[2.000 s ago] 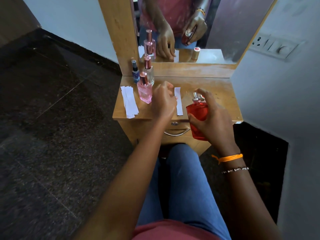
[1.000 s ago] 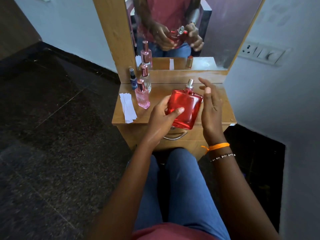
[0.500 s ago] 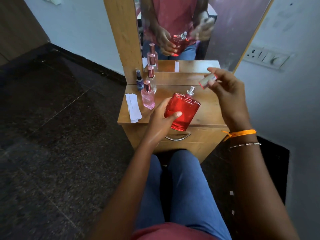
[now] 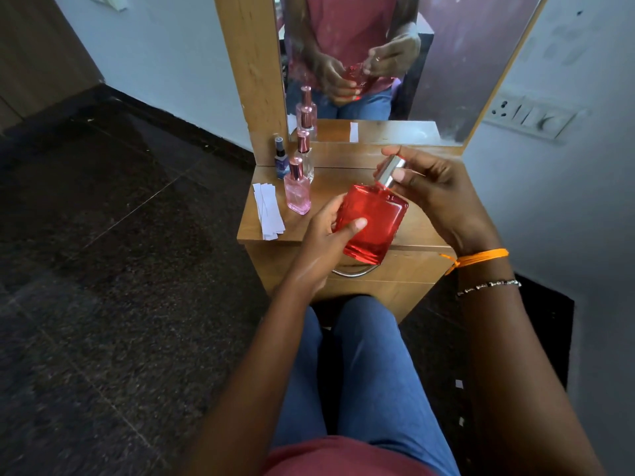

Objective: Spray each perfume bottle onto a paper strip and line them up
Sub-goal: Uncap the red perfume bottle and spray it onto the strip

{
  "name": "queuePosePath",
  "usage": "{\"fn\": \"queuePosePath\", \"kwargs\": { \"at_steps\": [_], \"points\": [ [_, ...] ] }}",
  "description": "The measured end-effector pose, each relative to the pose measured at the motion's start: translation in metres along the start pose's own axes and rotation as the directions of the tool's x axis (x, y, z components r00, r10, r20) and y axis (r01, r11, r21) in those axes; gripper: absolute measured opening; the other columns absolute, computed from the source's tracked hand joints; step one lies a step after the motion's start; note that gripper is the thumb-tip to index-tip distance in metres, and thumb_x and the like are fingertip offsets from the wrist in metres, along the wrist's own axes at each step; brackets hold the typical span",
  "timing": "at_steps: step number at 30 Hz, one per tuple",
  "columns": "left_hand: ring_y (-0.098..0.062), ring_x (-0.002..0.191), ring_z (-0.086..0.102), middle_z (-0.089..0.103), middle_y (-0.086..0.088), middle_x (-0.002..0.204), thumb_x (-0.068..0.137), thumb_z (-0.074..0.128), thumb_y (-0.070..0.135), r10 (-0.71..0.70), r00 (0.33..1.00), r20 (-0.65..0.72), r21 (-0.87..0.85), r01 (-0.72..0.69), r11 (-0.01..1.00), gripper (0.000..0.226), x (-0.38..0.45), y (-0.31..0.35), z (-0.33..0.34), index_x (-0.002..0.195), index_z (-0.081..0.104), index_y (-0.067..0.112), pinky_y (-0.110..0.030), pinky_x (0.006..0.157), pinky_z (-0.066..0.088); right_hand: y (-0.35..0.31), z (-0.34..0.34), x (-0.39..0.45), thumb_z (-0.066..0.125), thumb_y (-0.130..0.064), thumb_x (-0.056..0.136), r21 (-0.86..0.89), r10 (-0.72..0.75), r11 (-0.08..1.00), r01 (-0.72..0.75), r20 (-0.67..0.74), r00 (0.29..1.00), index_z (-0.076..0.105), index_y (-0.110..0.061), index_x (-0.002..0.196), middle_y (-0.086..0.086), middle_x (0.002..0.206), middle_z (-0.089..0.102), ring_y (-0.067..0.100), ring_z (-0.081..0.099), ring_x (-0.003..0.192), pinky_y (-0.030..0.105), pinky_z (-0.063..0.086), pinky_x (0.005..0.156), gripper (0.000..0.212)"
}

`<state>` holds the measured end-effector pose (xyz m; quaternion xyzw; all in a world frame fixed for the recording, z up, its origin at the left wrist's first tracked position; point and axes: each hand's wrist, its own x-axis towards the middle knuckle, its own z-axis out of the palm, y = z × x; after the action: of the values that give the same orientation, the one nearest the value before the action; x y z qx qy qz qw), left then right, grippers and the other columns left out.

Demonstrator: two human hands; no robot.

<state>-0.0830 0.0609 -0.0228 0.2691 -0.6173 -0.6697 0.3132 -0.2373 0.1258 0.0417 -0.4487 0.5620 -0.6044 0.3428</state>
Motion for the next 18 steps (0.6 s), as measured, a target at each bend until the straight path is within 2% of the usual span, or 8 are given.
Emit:
{"fn": "queuePosePath", "kwargs": {
  "at_steps": [3,5,7,9,12,14,16,18],
  "points": [
    [-0.003,0.103,0.061,0.064,0.007,0.112,0.088,0.059,0.018,0.036,0.996,-0.077,0.050,-0.032,0.998,0.036,-0.001,-0.001,0.009,0.120,0.051,0.030,-0.023,0.084,0.051,-0.004,0.008,-0.001,0.052,0.006,0.089,-0.026,0.017,0.999,-0.019,-0.087,0.996,0.056,-0.009,0.122,0.018,0.097,0.064,0.022,0.060,0.094,0.023,0.054,0.084,0.036],
    [-0.004,0.105,0.059,0.062,0.005,0.113,0.088,0.060,0.019,0.065,0.992,-0.107,0.148,-0.048,0.988,0.039,0.000,0.000,0.008,0.125,0.049,0.023,-0.027,0.088,0.051,-0.005,0.013,-0.002,0.053,0.007,0.089,-0.128,0.007,0.992,-0.023,-0.119,0.993,0.056,-0.009,0.122,0.024,0.099,0.065,0.019,0.060,0.090,0.020,0.054,0.081,0.037],
    [0.001,0.103,0.057,0.061,0.008,0.112,0.088,0.060,0.020,0.083,0.991,-0.106,0.211,-0.059,0.976,0.044,0.000,0.002,0.005,0.130,0.046,0.019,-0.025,0.087,0.051,-0.007,0.014,-0.001,0.054,0.007,0.089,-0.188,0.017,0.981,-0.043,-0.134,0.991,0.058,-0.002,0.122,0.020,0.099,0.065,0.015,0.060,0.086,0.020,0.054,0.080,0.035],
    [0.006,0.099,0.057,0.060,0.011,0.109,0.088,0.059,0.019,0.098,0.989,-0.110,0.220,-0.072,0.973,0.043,-0.001,0.003,0.008,0.129,0.046,0.018,-0.020,0.084,0.050,-0.010,0.016,-0.002,0.056,0.006,0.087,-0.235,0.026,0.970,-0.067,-0.176,0.984,0.061,-0.001,0.118,0.014,0.097,0.066,0.017,0.062,0.086,0.026,0.056,0.084,0.032],
    [-0.014,0.105,0.058,0.061,-0.006,0.117,0.087,0.060,0.012,0.152,0.964,-0.216,0.291,-0.085,0.953,0.045,-0.003,0.002,0.024,0.130,0.047,0.011,-0.024,0.085,0.049,-0.007,0.026,-0.001,0.064,-0.006,0.084,-0.580,-0.112,0.806,-0.119,-0.347,0.931,0.070,-0.007,0.108,0.014,0.099,0.073,0.021,0.067,0.091,0.035,0.052,0.090,0.025],
    [-0.020,0.109,0.056,0.060,-0.009,0.120,0.086,0.060,0.011,0.168,0.947,-0.274,0.337,-0.069,0.939,0.046,-0.003,0.000,0.032,0.130,0.047,0.011,-0.025,0.086,0.047,-0.005,0.034,-0.002,0.067,-0.014,0.083,-0.688,-0.190,0.709,-0.157,-0.400,0.897,0.071,-0.007,0.105,0.014,0.102,0.073,0.025,0.067,0.096,0.034,0.049,0.087,0.023],
    [-0.018,0.107,0.057,0.060,-0.005,0.117,0.087,0.059,0.013,0.133,0.959,-0.250,0.300,-0.054,0.952,0.045,-0.003,-0.001,0.027,0.130,0.046,0.013,-0.022,0.083,0.047,-0.006,0.028,0.002,0.070,-0.018,0.081,-0.678,-0.148,0.720,-0.151,-0.363,0.920,0.071,-0.009,0.105,0.012,0.102,0.073,0.022,0.068,0.094,0.034,0.050,0.086,0.025],
    [-0.011,0.104,0.058,0.060,0.000,0.114,0.088,0.059,0.013,0.031,0.990,-0.137,0.163,-0.008,0.987,0.043,-0.001,0.003,0.013,0.129,0.047,0.017,-0.018,0.080,0.048,-0.009,0.014,0.004,0.070,-0.012,0.082,-0.539,-0.046,0.836,-0.104,-0.258,0.965,0.069,-0.008,0.110,0.007,0.101,0.072,0.014,0.067,0.091,0.033,0.053,0.088,0.029]
  ]
}}
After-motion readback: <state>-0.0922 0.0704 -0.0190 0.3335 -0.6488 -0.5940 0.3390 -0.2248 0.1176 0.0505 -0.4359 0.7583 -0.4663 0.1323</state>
